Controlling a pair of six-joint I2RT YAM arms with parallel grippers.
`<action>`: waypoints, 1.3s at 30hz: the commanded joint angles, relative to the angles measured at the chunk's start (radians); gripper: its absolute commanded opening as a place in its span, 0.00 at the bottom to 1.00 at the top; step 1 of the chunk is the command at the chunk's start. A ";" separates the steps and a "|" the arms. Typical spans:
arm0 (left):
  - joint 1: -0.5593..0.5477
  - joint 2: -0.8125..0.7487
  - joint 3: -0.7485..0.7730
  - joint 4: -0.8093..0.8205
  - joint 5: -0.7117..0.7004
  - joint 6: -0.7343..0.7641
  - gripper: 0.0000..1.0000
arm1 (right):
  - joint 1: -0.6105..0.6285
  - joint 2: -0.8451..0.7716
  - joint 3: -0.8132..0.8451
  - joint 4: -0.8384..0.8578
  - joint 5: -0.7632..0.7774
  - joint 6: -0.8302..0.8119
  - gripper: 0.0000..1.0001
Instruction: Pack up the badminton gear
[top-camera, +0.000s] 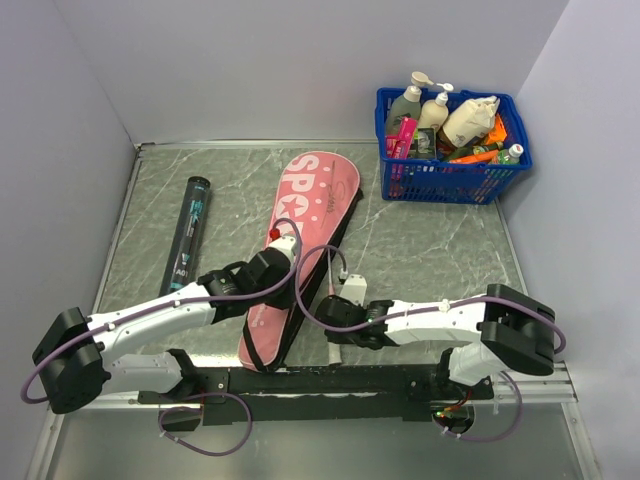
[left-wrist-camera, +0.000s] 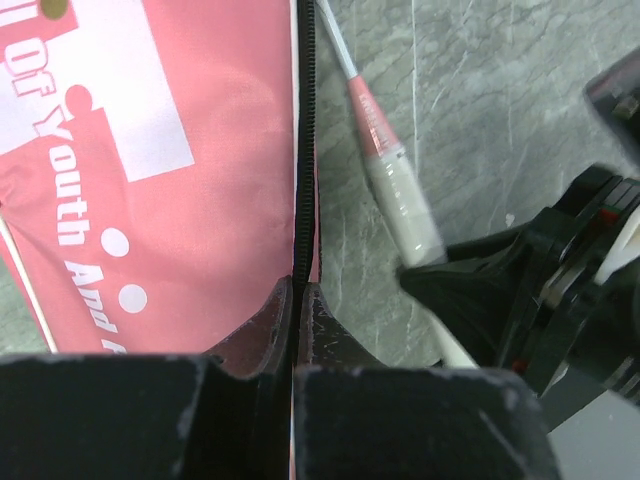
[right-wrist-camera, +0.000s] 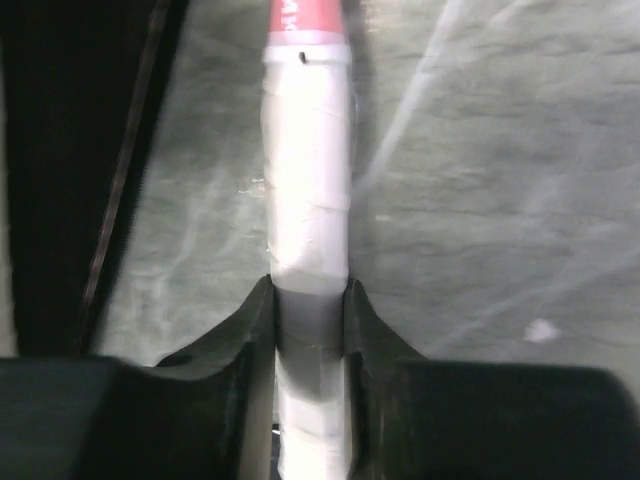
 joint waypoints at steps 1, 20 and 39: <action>-0.007 -0.023 0.008 0.070 0.032 -0.022 0.01 | 0.006 0.030 0.013 0.046 0.024 0.080 0.01; -0.119 0.039 -0.044 0.152 0.054 -0.082 0.01 | -0.174 -0.073 0.012 0.297 -0.059 -0.070 0.14; -0.118 -0.019 -0.027 0.093 0.008 -0.066 0.01 | -0.082 -0.234 -0.132 0.247 -0.043 0.011 0.69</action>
